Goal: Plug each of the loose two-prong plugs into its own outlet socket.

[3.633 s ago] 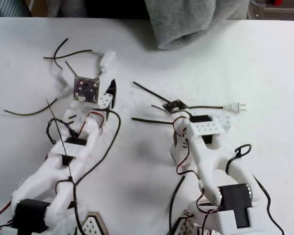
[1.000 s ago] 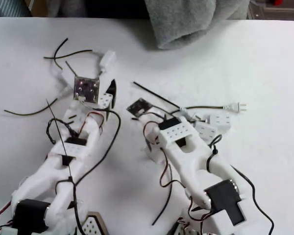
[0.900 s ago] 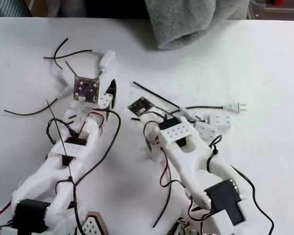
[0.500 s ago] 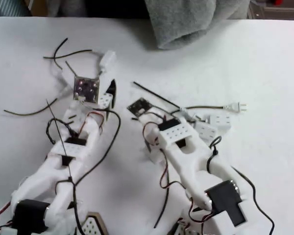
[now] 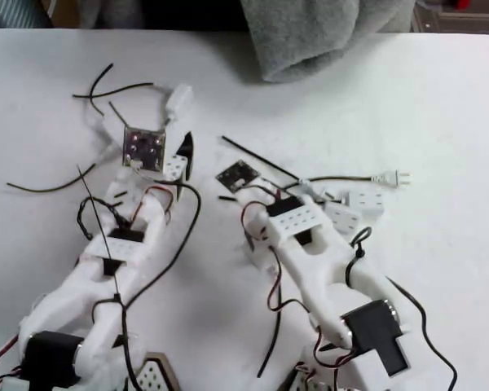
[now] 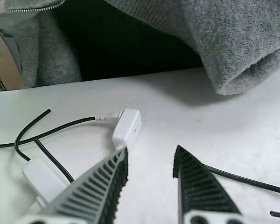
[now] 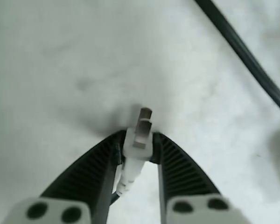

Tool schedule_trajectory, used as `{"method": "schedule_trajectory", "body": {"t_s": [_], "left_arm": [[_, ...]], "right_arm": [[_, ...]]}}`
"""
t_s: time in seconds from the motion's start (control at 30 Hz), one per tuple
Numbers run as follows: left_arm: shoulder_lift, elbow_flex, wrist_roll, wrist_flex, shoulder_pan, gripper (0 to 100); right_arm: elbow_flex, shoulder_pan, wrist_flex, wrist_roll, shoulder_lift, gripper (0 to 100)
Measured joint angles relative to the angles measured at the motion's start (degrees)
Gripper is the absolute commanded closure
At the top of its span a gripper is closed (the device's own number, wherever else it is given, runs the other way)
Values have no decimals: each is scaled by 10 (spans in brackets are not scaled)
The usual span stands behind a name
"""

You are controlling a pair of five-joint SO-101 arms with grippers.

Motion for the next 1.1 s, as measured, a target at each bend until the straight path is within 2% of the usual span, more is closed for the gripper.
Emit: {"method": "schedule_trajectory", "body": {"t_s": [0.13,0.27,0.57,0.67,0.9,1.1], "left_arm": [[0,0,0,0,0,835],[0,0,0,0,0,835],[0,0,0,0,0,833],[0,0,0,0,3,832],[0,0,0,0,40,831],[0,0,0,0,51,831]], "right_arm": [[-4,0,2,4,0,980],[-34,-6,40,52,-24,980],[-72,-8,97,73,-218,980],[-24,-8,80,74,-305,980],[177,-8,-53,74,-540,980],[309,2,-106,74,-720,980]]}}
